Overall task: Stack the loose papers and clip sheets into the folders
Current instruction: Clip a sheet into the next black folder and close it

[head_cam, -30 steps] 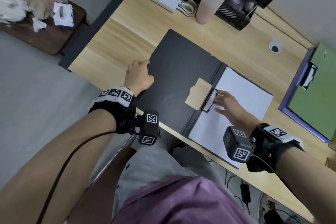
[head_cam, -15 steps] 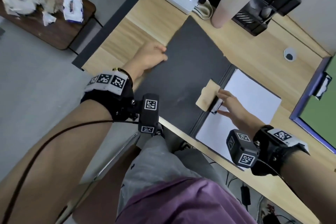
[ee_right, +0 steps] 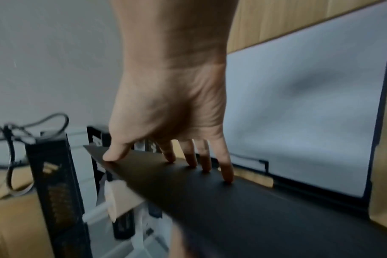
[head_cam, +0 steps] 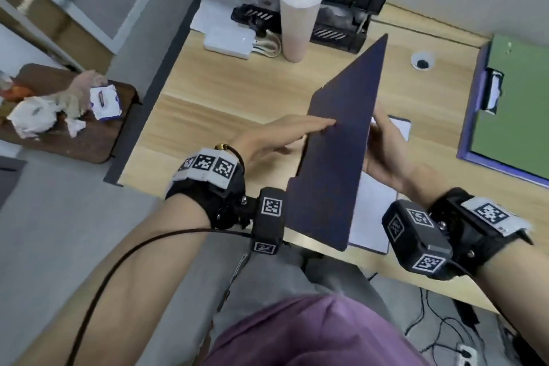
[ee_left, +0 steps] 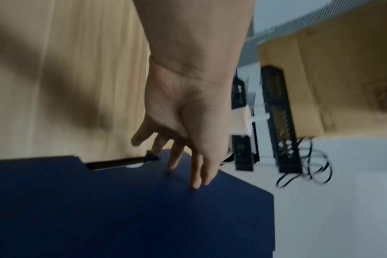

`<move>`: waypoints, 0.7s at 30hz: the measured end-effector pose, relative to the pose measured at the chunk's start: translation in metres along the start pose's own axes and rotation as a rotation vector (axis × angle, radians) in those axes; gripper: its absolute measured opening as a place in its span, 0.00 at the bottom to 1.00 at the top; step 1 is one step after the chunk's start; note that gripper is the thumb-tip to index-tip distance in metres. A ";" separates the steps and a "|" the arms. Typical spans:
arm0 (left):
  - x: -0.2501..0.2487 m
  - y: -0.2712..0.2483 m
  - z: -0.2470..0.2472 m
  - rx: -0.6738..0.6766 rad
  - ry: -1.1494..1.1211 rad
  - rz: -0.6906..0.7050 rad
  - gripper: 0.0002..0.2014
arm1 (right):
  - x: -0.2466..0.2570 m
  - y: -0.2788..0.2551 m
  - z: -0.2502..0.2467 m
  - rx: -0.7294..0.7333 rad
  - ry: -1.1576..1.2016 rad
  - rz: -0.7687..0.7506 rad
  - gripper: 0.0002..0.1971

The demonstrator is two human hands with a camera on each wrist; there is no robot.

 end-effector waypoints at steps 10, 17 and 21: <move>0.031 0.090 0.052 -0.412 0.158 -0.164 0.20 | -0.006 -0.062 -0.143 -0.387 -0.116 -0.035 0.14; 0.052 0.083 0.068 -0.498 0.011 -0.364 0.06 | -0.037 -0.052 -0.179 -0.355 -0.114 0.047 0.05; 0.051 0.067 0.079 -0.493 -0.108 -0.465 0.07 | -0.039 -0.044 -0.191 -0.349 -0.003 0.023 0.05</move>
Point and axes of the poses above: each hand's wrist, its own y-axis towards the middle knuckle, its own z-axis out of the palm, x = y × z, the point moved 3 cm from there along y, towards the middle knuckle, and after that the axes turned 15 degrees about y, right-handed, at the moved point
